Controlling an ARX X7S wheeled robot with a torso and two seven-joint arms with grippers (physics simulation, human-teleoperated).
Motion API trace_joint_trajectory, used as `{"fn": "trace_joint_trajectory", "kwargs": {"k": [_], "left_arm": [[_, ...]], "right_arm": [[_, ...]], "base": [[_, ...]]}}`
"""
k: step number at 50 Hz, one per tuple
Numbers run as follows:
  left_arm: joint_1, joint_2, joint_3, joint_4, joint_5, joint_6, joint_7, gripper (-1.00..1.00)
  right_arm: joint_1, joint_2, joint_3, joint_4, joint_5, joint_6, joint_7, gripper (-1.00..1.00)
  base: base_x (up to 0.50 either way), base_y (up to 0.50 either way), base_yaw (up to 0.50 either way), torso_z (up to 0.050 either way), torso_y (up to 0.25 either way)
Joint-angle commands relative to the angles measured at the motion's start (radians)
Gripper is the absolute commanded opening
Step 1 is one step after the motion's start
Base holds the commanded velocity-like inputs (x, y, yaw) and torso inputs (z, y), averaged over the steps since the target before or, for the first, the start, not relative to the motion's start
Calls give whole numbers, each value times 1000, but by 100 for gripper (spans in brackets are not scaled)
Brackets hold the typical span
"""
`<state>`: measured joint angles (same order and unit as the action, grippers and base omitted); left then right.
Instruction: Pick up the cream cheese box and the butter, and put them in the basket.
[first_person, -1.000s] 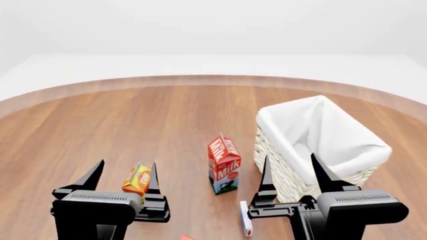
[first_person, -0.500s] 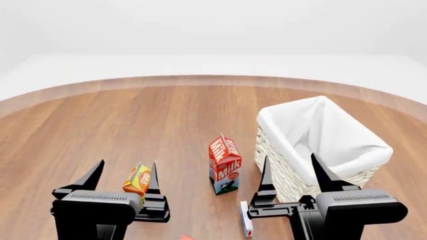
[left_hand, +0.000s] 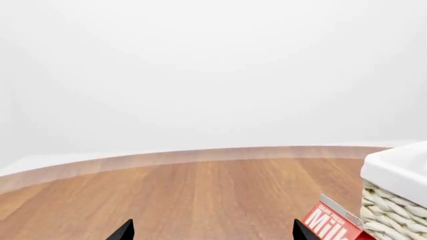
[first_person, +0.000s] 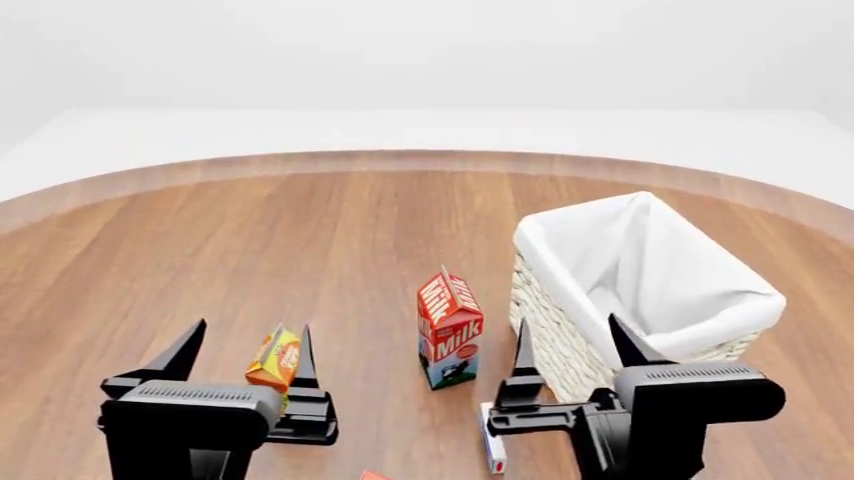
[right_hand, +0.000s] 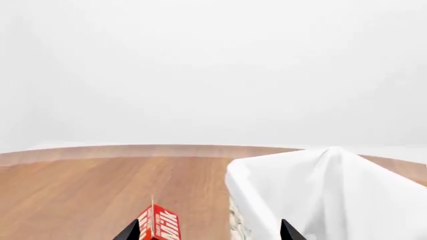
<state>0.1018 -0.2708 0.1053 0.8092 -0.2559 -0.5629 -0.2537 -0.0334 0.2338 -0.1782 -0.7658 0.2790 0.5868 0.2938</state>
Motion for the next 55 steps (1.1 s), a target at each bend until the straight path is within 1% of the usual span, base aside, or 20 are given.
{"fn": "trace_joint_trajectory", "kwargs": {"k": [1,13,14,17,21,23,24,28,40,43,46,48,52,54,55], "left_arm": [[3,-9,-6,16,-9,-8,-7,100],[-3,-19,-17,29,-24,-21,-13,100],[-2,-19,-20,29,-27,-20,-14,100],[-6,-20,-22,29,-29,-23,-16,100],[-3,-24,-26,35,-34,-24,-18,100],[-3,-27,-34,40,-40,-28,-19,100],[-2,-28,-37,38,-41,-24,-17,100],[-4,-37,-56,45,-56,-37,-18,100],[-109,-36,-84,97,-130,-237,-73,100],[-156,-42,-77,120,-143,-314,-95,100],[-158,-40,-68,109,-140,-300,-93,100],[-170,-37,-56,112,-143,-319,-99,100],[-232,-55,-27,148,-150,-404,-116,100],[-256,-39,-62,176,-195,-452,-118,100],[-258,-43,-56,179,-194,-446,-116,100]], "right_arm": [[51,-11,7,-38,73,169,29,100],[132,-22,-14,-50,110,300,56,100],[145,-22,-16,-53,119,339,62,100],[158,-27,-19,-53,122,340,65,100],[187,-52,7,-30,160,393,73,100],[198,-51,-3,-23,152,399,81,100],[205,-35,-35,-15,127,395,87,100],[206,-39,-27,-9,140,393,82,100],[253,-48,-22,10,159,436,98,100],[259,-48,-21,14,163,441,99,100],[264,-49,-11,15,172,452,103,100],[265,-44,-14,20,168,452,105,100],[271,-42,-1,15,179,467,110,100],[280,-44,7,10,188,479,113,100],[285,-45,9,4,193,489,116,100]], "base": [[0,0,0,0,0],[0,0,0,0,0],[0,0,0,0,0],[0,0,0,0,0],[0,0,0,0,0],[0,0,0,0,0],[0,0,0,0,0],[0,0,0,0,0],[0,0,0,0,0],[0,0,0,0,0],[0,0,0,0,0],[0,0,0,0,0],[0,0,0,0,0],[0,0,0,0,0],[0,0,0,0,0]]}}
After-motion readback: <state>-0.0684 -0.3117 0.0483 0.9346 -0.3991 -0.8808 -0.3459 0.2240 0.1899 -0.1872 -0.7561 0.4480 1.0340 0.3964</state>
